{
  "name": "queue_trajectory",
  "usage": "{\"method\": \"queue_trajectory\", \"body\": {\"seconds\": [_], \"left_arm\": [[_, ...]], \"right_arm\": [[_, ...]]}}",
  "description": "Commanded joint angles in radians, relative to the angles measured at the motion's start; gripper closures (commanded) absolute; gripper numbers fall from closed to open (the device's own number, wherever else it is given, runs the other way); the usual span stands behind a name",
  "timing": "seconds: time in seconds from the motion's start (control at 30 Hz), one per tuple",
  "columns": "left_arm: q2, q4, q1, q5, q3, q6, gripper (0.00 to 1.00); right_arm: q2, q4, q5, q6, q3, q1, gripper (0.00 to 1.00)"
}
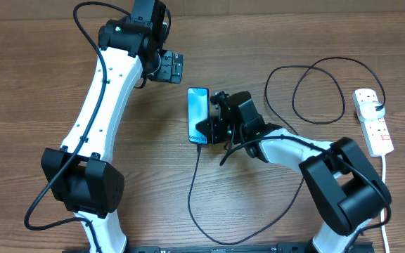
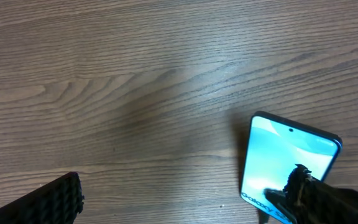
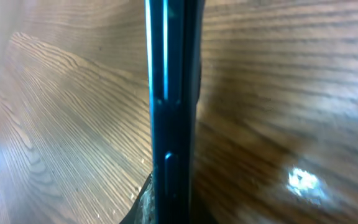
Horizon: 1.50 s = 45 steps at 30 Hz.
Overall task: Plug charger to phone and switch on socket
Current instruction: 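Lay the phone flat on the table and release it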
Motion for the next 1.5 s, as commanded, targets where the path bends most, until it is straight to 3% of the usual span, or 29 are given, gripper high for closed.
{"method": "queue_trajectory", "body": {"seconds": [0.0, 0.2, 0.3, 0.53, 0.67, 0.9, 1.13, 1.47], "left_arm": [[-0.015, -0.002, 0.005, -0.016, 0.008, -0.003, 0.0], [-0.015, -0.002, 0.004, -0.016, 0.008, -0.003, 0.0], [-0.015, -0.002, 0.004, -0.016, 0.008, -0.003, 0.0], [-0.015, -0.002, 0.004, -0.016, 0.008, -0.003, 0.01], [-0.015, -0.002, 0.004, -0.016, 0.008, -0.003, 0.0], [-0.015, -0.002, 0.004, -0.016, 0.008, -0.003, 0.0], [-0.015, -0.002, 0.004, -0.016, 0.008, -0.003, 0.0], [-0.015, -0.002, 0.004, -0.016, 0.008, -0.003, 0.0]], "right_arm": [[0.051, 0.0, 0.038, -0.024, 0.002, 0.005, 0.96], [0.051, 0.005, 0.035, -0.024, 0.002, 0.005, 0.96], [0.051, -0.006, 0.024, 0.023, 0.002, 0.005, 0.9], [0.051, -0.029, -0.002, 0.055, 0.002, 0.005, 0.89], [0.051, -0.021, -0.002, 0.055, 0.002, 0.005, 0.83], [0.051, -0.014, -0.002, 0.055, 0.002, 0.005, 0.83], [0.051, -0.011, -0.002, 0.055, 0.002, 0.005, 0.72], [0.051, -0.006, -0.002, 0.055, 0.002, 0.004, 0.62]]}}
